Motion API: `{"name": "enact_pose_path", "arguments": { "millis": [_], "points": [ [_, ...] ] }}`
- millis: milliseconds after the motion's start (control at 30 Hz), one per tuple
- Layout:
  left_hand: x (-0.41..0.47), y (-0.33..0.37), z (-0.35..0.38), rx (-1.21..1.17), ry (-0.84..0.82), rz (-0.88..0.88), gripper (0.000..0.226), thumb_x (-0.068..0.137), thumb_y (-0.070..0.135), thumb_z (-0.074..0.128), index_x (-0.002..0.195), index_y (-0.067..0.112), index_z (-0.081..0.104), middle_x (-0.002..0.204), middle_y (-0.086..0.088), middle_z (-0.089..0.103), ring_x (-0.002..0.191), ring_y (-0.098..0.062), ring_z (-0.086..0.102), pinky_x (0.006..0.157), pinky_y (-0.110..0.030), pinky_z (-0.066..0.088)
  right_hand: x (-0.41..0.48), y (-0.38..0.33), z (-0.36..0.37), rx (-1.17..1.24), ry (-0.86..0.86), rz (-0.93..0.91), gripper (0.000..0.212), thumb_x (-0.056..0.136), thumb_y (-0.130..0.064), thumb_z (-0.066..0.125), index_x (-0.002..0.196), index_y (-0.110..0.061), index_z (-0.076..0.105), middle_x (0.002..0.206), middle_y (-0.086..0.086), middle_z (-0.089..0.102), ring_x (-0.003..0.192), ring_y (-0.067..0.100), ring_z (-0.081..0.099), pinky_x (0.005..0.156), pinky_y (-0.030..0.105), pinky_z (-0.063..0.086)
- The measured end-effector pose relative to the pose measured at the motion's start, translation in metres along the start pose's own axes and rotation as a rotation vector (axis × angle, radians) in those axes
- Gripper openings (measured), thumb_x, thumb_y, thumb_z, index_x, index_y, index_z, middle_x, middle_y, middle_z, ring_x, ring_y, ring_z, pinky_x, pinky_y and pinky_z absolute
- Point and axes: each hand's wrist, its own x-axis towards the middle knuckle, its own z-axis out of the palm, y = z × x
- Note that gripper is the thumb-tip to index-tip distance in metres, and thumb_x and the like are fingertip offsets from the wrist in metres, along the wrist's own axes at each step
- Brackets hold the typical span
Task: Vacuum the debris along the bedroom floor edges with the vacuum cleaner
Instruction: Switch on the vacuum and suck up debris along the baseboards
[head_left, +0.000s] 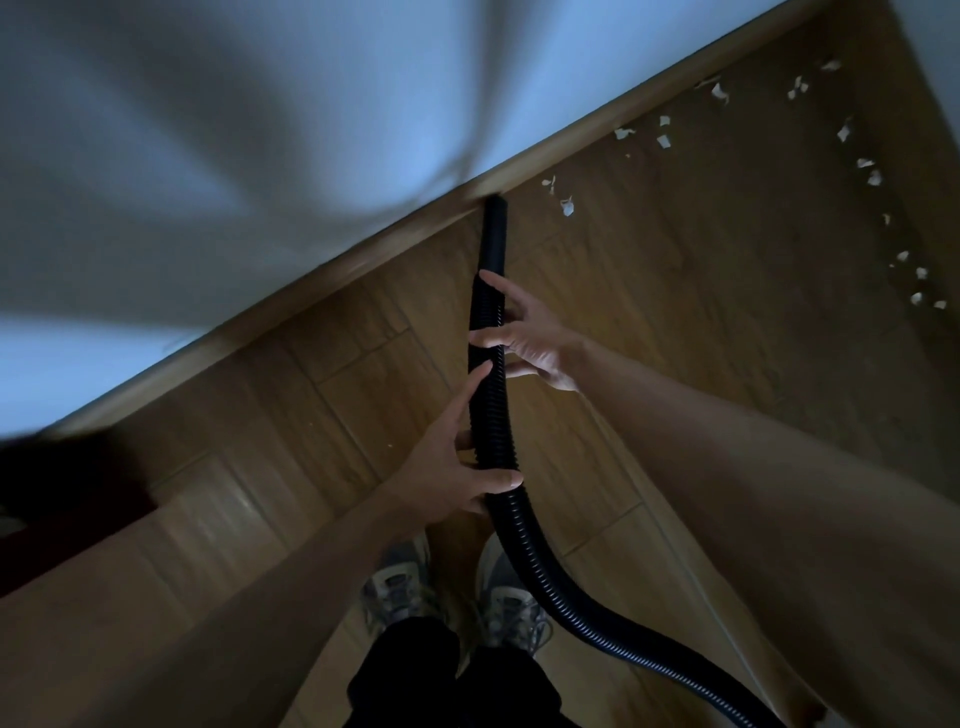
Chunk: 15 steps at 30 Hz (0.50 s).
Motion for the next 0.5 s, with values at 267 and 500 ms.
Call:
{"name": "enact_pose_path", "arguments": {
  "millis": [267, 500],
  "points": [
    [-0.001, 0.004, 0.001, 0.013, 0.028, 0.016, 0.104, 0.078, -0.005, 0.077, 0.138, 0.066, 0.03, 0.134, -0.003, 0.053, 0.11, -0.024, 0.065, 0.067, -0.037, 0.061, -0.003, 0.001, -0.002, 0.041, 0.029, -0.008, 0.085, 0.085, 0.002, 0.07, 0.149, -0.043, 0.036, 0.139, 0.002, 0.051, 0.116, 0.022, 0.061, 0.075, 0.039, 0.06],
    [-0.003, 0.013, 0.006, 0.043, -0.021, -0.019, 0.101, 0.077, -0.002, 0.079, 0.136, 0.066, 0.034, 0.131, -0.004, 0.057, 0.108, -0.024, 0.067, 0.066, -0.037, 0.061, -0.015, 0.004, -0.018, 0.086, 0.031, 0.032, 0.078, 0.088, -0.005, 0.07, 0.148, -0.044, 0.038, 0.126, -0.005, 0.052, 0.111, 0.02, 0.062, 0.076, 0.041, 0.059]
  ]
}}
